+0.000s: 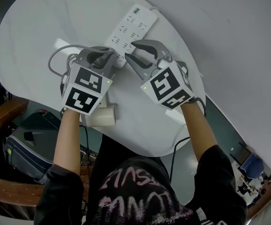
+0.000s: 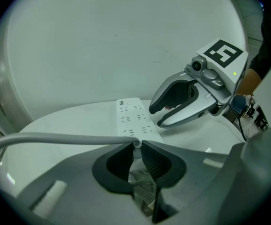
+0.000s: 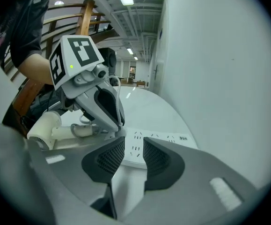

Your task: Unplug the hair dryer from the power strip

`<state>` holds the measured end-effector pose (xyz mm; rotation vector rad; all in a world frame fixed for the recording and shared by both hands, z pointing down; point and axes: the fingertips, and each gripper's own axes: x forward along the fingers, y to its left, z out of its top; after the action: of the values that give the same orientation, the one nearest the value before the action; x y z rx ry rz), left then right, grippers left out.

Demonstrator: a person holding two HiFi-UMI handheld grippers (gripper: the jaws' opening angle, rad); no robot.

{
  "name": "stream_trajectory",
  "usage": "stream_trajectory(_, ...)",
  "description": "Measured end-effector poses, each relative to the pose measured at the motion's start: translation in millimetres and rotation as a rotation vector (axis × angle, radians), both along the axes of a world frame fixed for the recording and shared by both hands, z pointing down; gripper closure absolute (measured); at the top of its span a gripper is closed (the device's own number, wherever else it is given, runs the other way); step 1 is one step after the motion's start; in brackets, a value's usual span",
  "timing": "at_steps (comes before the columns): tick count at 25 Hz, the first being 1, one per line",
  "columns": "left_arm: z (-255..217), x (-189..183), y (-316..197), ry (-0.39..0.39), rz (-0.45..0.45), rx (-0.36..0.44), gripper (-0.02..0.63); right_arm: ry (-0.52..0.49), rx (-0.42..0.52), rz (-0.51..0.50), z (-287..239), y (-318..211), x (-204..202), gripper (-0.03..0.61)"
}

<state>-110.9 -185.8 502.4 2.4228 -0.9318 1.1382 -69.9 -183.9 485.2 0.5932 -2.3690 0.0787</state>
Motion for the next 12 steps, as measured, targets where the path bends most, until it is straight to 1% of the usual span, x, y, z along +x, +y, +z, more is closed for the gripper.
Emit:
stream_trajectory(2,-0.2,-0.1,0.0,-0.001,0.002,-0.001,0.549,0.047,0.011,-0.035,3.9,-4.5,-2.1,0.440)
stream_trajectory(5,-0.6,-0.3,-0.1,-0.001,0.003,-0.004,0.549,0.060,0.008,-0.061,5.2,-11.8,-8.0,0.433)
stream_trajectory(9,0.0,0.4,-0.1,-0.004,0.008,-0.010,0.549,0.084,-0.021,-0.098,14.8,-14.6,-13.7,0.411)
stream_trajectory(12,0.3,1.4,0.0,-0.004,0.011,-0.014,0.549,0.113,-0.051,-0.136,23.5,-10.7,-14.9,0.410)
